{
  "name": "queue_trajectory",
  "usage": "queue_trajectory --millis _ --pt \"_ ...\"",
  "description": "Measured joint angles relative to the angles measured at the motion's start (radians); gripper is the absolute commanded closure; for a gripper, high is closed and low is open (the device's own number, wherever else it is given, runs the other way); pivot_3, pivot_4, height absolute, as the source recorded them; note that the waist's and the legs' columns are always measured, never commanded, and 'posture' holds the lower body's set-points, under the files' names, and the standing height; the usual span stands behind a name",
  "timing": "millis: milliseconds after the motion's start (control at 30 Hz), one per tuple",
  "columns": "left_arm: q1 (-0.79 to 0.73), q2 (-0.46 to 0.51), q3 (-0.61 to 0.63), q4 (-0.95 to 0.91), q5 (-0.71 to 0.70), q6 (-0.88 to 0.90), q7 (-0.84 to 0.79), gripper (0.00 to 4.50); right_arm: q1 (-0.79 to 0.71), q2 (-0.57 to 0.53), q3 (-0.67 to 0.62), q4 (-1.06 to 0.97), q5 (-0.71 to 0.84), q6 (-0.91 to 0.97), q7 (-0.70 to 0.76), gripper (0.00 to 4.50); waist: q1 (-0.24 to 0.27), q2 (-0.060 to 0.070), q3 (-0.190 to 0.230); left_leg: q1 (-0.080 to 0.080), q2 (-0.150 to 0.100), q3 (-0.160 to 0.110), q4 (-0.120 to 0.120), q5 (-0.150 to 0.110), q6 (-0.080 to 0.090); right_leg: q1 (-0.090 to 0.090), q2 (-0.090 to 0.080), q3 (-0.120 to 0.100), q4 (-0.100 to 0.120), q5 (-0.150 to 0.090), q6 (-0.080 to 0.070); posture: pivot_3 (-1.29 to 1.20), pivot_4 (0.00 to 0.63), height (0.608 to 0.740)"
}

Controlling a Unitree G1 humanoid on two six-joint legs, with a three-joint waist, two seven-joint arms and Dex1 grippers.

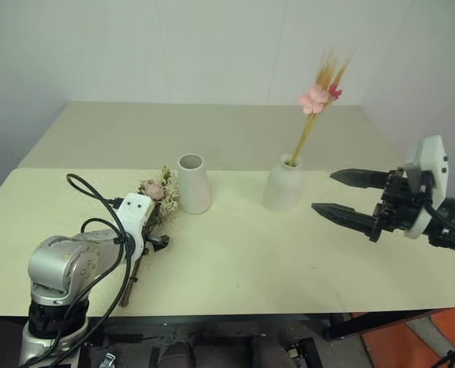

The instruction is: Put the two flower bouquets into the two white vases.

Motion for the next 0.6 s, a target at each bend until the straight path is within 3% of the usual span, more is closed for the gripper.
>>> queue_trajectory --millis 300,500,600 --pt "-0.079 0.037 -0.019 0.031 -0.006 0.000 0.005 4.40 0.028 0.000 -0.008 -0.008 -0.006 -0.001 -0.012 0.00 0.016 0.000 0.000 -0.002 0.000 0.000 0.000 0.000 0.000 0.000 -0.001 0.000 -0.001 0.000 0.000 0.00 0.150 0.740" --pt "-0.186 -0.053 0.080 0.082 0.096 -0.017 0.101 4.40 0.048 0.004 -0.011 -0.011 -0.013 -0.003 -0.027 0.00 0.016 0.000 0.000 -0.002 -0.001 0.000 0.000 0.000 0.000 0.000 -0.001 0.000 -0.002 0.002 0.003 0.00 0.150 0.740" --pt "-0.233 -0.140 0.148 0.124 0.183 -0.214 0.172 4.40 0.063 0.013 -0.015 -0.016 -0.016 -0.006 -0.034 0.00 0.021 -0.001 0.000 -0.003 -0.001 0.000 0.000 0.000 0.000 0.000 -0.001 0.000 -0.002 0.003 0.004 0.00 0.150 0.740"
